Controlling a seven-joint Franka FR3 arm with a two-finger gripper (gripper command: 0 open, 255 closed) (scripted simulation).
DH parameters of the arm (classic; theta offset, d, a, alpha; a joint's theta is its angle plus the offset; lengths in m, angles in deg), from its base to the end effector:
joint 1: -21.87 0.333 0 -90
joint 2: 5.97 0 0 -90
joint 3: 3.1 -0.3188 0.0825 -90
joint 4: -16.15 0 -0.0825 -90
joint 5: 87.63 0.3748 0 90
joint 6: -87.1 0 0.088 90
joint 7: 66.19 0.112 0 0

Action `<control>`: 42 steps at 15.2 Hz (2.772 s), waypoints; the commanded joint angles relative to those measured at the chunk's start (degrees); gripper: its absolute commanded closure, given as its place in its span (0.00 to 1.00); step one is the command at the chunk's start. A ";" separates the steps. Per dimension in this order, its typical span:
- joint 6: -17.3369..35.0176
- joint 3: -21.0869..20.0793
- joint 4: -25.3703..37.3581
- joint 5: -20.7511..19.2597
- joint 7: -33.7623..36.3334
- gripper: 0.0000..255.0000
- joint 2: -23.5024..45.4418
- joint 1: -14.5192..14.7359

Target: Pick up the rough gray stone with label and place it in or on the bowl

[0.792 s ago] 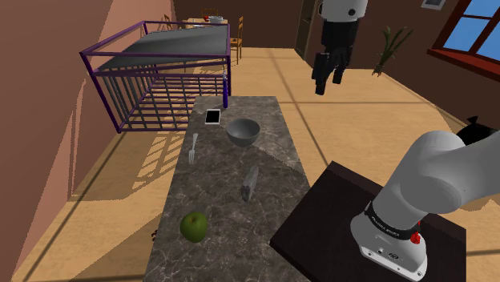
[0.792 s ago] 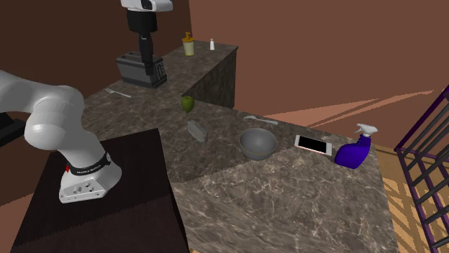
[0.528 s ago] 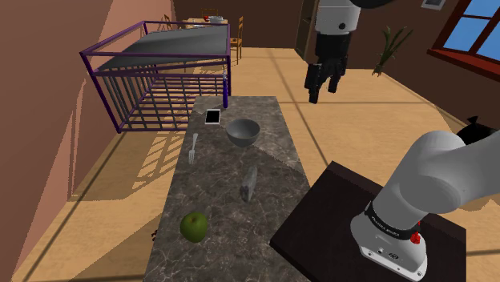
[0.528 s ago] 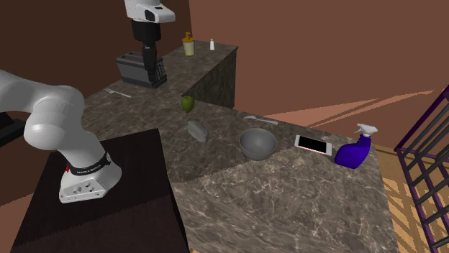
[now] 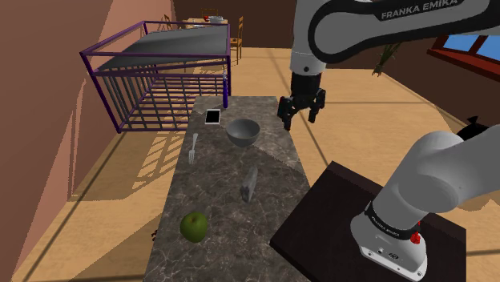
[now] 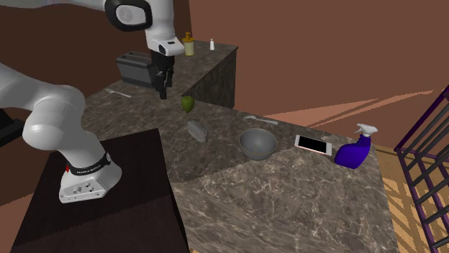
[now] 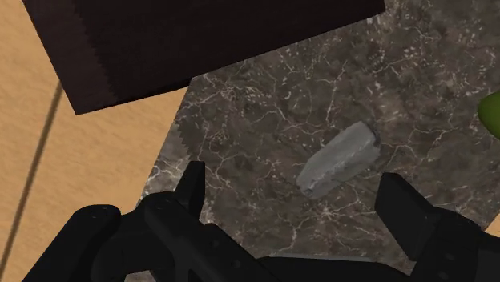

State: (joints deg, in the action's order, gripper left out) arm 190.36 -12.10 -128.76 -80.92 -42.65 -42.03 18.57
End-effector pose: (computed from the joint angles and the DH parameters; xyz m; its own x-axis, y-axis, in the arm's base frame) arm 0.3356 0.0469 0.4733 0.9240 -0.3688 -0.1007 -0.3684 -0.9294 0.0238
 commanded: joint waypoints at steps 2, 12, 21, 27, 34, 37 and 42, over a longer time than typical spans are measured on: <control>6.54 -2.07 -1.99 2.01 5.53 0.00 4.11 -0.73; 29.25 -8.34 -3.53 5.87 23.17 0.00 23.80 -3.20; 47.14 -8.94 2.36 2.40 40.23 0.00 46.03 -3.70; 51.92 -8.19 2.46 0.89 41.30 0.00 50.96 -2.65; 53.14 -7.93 2.58 0.47 41.59 0.00 52.30 -2.33; 53.14 -7.93 2.57 0.48 41.59 1.00 52.29 -2.33; 53.15 -7.94 2.55 0.48 41.59 1.00 52.28 -2.33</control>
State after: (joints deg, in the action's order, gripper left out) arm 243.55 -20.02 -126.16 -80.43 -1.06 10.21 16.23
